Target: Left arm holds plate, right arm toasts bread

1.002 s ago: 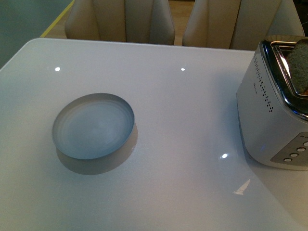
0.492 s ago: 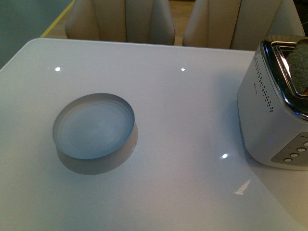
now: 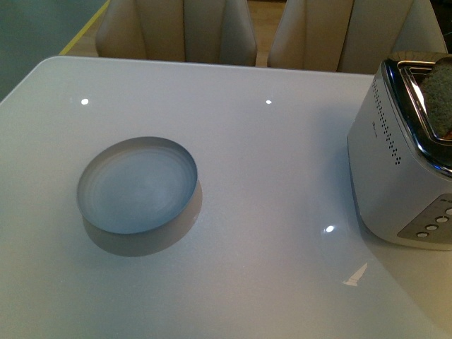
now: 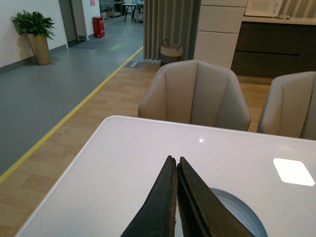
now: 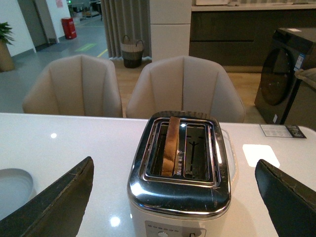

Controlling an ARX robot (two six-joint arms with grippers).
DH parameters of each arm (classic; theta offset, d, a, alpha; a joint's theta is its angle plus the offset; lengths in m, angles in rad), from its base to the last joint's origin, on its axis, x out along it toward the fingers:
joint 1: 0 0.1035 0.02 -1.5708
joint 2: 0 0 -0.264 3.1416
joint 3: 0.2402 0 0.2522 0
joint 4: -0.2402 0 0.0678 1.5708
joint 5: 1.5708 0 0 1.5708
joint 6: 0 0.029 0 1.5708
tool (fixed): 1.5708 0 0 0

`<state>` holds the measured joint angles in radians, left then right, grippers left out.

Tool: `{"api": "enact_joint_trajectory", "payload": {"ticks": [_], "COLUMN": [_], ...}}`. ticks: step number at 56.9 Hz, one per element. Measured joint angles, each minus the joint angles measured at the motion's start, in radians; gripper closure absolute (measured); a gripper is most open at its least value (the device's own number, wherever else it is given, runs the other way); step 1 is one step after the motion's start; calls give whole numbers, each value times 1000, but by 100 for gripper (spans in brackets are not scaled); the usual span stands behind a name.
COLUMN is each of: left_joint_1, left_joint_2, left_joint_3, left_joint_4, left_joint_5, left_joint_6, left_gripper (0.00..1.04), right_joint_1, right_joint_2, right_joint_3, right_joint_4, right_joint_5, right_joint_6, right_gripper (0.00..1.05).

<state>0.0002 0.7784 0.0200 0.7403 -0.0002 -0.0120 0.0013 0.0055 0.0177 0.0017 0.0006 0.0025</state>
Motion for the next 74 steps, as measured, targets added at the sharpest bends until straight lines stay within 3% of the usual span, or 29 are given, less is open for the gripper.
{"api": "enact_joint_trajectory", "payload": {"ticks": [28, 68, 74], "left_joint_1": [0, 0, 0], "left_joint_2": [-344, -600, -720], "left_joint_3": [-7, -8, -7], "left_joint_4": [-309, -562, -714], "left_joint_5": [0, 0, 0], "left_joint_6": [1, 1, 1], "left_gripper": [102, 102, 102], "right_joint_1": [0, 0, 0], "right_joint_2": [0, 0, 0], "right_joint_3": [0, 0, 0], "right_joint_4": [0, 0, 0], "right_joint_5": [0, 0, 0], "right_joint_6": [0, 0, 0], "right_gripper": [9, 9, 9]}}
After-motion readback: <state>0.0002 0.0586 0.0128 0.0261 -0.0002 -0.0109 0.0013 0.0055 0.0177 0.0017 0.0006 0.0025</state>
